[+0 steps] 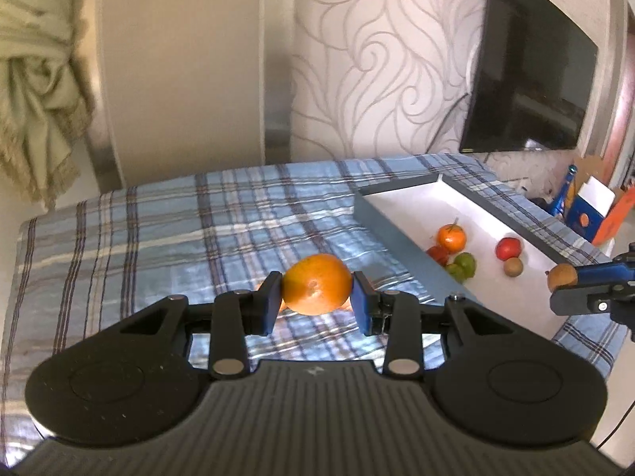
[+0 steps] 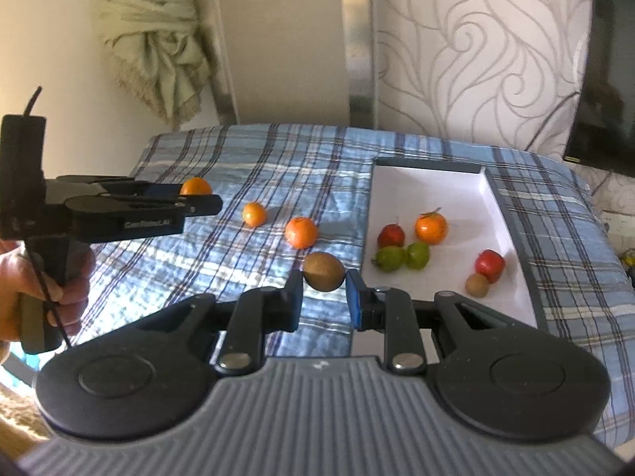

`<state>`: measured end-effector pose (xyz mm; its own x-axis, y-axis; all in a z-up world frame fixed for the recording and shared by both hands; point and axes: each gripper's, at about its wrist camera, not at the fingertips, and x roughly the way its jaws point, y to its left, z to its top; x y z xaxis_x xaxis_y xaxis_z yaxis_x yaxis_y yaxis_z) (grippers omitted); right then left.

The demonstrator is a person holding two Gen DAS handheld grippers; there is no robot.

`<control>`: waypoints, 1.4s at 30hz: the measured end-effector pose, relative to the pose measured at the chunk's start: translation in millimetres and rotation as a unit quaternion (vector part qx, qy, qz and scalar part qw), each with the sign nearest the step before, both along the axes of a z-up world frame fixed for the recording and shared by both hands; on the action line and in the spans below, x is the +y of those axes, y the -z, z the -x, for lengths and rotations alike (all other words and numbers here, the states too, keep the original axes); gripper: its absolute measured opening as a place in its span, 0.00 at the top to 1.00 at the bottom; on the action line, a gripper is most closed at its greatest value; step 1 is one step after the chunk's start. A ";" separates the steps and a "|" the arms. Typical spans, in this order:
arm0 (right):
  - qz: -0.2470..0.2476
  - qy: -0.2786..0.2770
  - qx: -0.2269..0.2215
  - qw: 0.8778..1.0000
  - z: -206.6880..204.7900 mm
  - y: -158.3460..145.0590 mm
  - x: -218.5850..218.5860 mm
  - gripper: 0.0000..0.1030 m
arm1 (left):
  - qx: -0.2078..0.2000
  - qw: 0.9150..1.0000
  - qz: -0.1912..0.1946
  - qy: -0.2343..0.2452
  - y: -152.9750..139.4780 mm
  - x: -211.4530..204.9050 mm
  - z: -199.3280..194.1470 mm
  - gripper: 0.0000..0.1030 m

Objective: Organize fruits
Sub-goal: 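Carry the orange over the tray with the left while the right carries the brown fruit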

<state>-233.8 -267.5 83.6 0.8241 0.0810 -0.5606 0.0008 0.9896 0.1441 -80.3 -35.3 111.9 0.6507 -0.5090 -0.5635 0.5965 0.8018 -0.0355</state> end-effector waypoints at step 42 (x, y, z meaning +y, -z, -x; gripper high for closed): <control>0.003 0.042 -0.010 0.999 35.5 8.2 -82.7 0.74 | -0.003 0.995 -0.005 0.099 -10.6 -145.6 41.2 0.59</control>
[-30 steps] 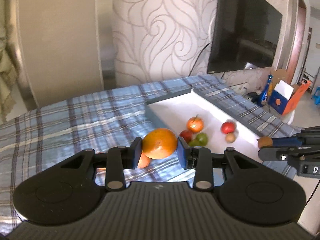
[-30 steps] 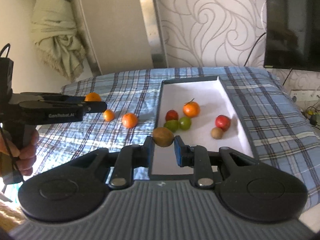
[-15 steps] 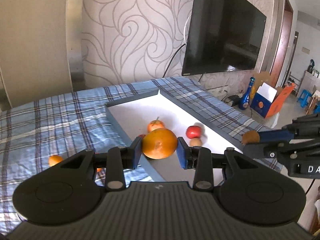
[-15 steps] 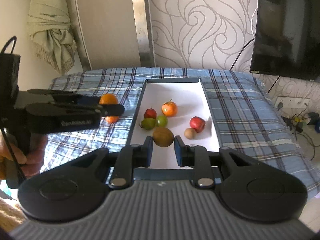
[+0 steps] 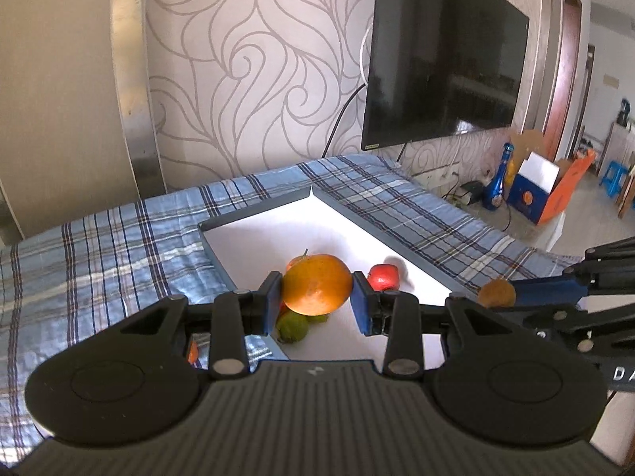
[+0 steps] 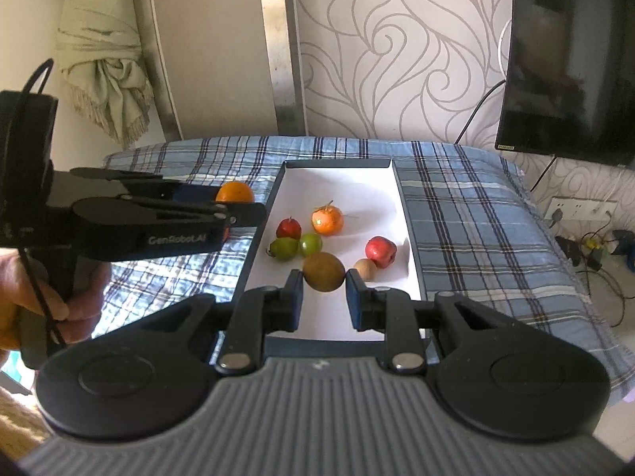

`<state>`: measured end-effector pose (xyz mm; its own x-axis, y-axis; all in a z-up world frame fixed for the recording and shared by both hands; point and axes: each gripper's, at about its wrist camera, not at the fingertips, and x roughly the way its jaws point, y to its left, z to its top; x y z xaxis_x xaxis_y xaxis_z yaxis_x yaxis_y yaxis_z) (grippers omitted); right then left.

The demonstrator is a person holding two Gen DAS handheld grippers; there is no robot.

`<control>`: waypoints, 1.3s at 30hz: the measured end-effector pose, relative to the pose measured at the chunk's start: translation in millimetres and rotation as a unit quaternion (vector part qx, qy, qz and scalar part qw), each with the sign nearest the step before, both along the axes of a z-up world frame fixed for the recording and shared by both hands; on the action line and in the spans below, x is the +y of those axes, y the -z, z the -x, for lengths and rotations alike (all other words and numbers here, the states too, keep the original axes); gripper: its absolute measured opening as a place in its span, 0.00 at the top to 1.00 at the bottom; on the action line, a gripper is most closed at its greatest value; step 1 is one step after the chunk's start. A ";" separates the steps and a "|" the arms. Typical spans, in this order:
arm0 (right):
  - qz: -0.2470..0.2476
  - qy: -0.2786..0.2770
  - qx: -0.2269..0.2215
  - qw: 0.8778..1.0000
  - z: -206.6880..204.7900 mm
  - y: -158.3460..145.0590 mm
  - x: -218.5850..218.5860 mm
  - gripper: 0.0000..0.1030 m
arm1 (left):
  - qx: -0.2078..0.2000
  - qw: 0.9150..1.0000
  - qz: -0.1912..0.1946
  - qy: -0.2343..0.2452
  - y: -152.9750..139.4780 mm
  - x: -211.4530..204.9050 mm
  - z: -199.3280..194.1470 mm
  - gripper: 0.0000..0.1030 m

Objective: Organize fruits
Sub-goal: 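Carry the orange over the tray with the left while the right carries the brown fruit, then open the left gripper over the tray while the right releases the brown fruit there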

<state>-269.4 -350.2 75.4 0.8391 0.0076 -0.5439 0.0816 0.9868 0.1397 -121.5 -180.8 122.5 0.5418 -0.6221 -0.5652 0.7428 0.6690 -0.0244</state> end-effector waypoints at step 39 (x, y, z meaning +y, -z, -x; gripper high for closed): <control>0.005 0.010 0.006 1.000 3.5 1.4 -29.3 0.75 | 0.020 1.000 -0.017 0.000 27.7 -47.6 -5.6 0.42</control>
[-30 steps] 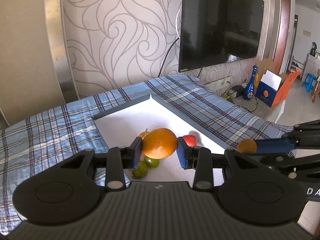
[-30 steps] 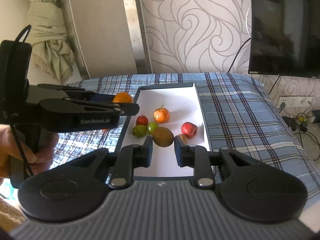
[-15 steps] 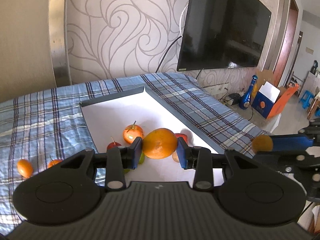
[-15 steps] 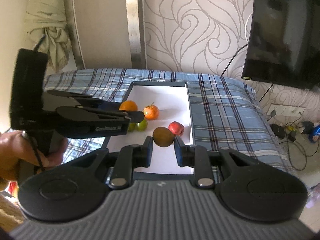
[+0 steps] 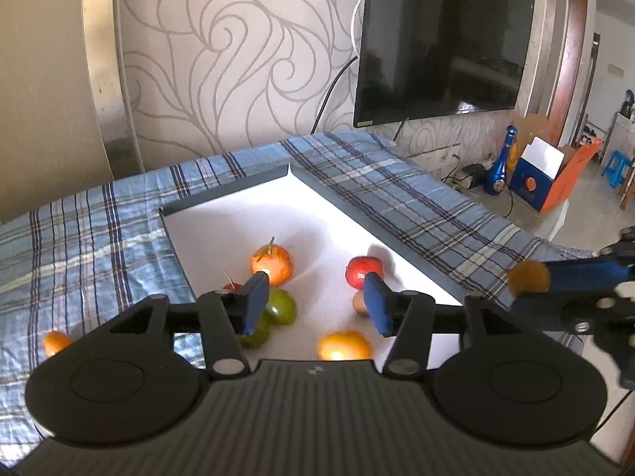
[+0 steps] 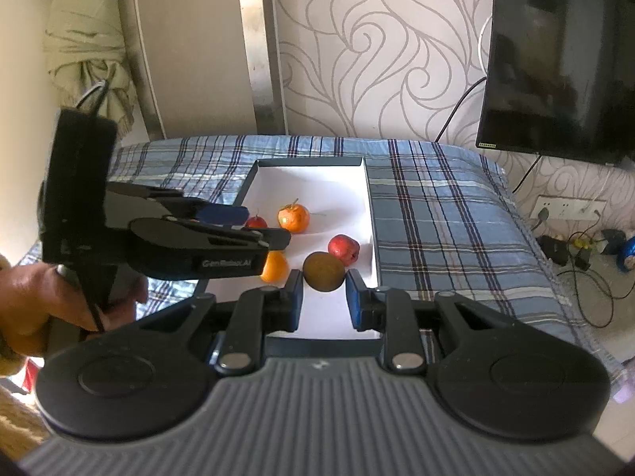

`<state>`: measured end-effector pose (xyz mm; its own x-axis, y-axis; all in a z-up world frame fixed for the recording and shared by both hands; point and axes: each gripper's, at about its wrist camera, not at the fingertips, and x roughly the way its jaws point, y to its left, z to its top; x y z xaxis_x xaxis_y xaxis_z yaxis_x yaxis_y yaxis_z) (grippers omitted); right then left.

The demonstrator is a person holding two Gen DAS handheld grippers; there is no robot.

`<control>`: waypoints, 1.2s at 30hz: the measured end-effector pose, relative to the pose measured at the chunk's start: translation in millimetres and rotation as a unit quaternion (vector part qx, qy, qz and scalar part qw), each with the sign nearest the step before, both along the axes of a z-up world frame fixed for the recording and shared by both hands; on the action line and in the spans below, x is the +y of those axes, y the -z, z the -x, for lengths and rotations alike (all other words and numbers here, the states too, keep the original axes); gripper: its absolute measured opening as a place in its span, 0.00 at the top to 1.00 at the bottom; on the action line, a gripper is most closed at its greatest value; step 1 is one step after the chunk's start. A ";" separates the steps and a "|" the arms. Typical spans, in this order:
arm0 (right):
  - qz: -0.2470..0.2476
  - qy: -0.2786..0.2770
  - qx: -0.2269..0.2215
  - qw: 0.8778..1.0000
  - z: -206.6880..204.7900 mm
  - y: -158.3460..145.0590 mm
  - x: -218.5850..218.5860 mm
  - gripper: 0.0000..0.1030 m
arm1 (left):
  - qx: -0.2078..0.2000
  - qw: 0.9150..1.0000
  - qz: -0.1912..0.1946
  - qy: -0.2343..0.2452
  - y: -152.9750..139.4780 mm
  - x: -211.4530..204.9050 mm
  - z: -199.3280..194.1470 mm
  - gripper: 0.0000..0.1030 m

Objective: Organize fruits
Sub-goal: 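Open the left gripper over the tray while the right releases the brown fruit there, then close the right gripper on an orange on the bed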

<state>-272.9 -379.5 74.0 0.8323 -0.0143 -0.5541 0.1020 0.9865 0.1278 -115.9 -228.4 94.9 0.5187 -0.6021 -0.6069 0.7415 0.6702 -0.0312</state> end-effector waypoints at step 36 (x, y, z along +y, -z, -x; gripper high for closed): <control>0.019 -0.061 0.023 0.998 -95.2 29.8 41.6 0.73 | -0.030 0.988 0.022 -0.152 -42.3 172.1 14.8 0.41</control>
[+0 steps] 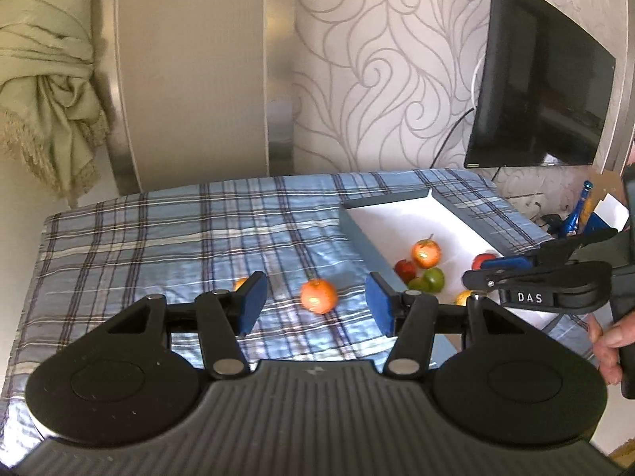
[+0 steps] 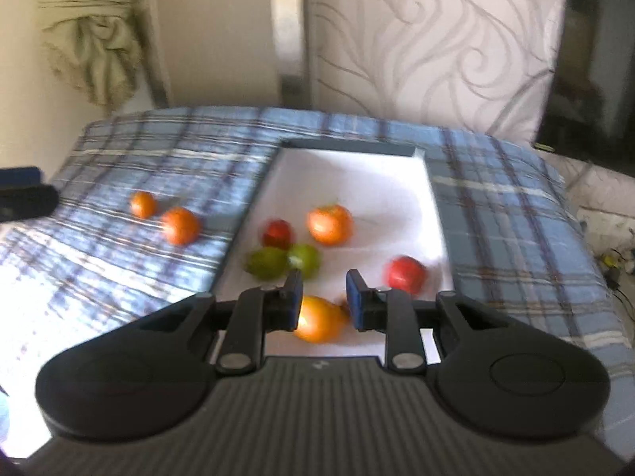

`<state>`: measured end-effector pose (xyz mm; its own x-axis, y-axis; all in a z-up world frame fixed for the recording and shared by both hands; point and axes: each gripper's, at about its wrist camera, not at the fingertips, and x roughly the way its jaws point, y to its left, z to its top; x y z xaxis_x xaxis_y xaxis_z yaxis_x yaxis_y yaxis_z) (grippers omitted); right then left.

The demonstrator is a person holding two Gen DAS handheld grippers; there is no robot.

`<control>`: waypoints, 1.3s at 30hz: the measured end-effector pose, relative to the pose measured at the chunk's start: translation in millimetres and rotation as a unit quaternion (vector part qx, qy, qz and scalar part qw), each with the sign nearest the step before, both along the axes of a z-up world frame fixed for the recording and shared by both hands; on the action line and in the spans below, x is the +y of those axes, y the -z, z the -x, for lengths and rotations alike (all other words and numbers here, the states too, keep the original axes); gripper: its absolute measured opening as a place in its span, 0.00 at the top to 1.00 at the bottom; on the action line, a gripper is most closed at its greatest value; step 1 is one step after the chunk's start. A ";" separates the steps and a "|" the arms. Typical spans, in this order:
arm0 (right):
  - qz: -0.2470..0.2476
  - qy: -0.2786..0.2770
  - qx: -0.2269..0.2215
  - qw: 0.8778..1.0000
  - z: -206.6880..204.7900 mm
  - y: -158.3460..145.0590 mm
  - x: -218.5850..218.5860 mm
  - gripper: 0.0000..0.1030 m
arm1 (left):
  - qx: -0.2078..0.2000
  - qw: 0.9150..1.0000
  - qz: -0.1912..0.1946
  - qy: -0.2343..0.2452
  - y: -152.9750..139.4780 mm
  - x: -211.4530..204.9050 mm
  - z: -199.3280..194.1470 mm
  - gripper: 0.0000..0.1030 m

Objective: Organize fruits
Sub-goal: 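Close the right gripper on an orange on the bed, then close the left gripper on the last orange while the right holds its orange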

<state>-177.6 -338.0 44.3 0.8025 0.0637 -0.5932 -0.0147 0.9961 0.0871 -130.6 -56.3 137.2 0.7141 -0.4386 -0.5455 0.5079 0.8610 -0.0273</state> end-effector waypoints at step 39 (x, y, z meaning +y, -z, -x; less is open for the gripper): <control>-0.035 0.012 0.048 0.998 -75.1 13.7 130.3 0.64 | 0.014 0.999 -0.027 0.030 40.1 119.4 -68.2 0.33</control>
<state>-102.5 -207.7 30.6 0.7434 0.0894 -0.6629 0.0212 0.9874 0.1569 -62.4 63.1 97.1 0.6717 -0.4498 -0.5887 0.5583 0.8297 0.0031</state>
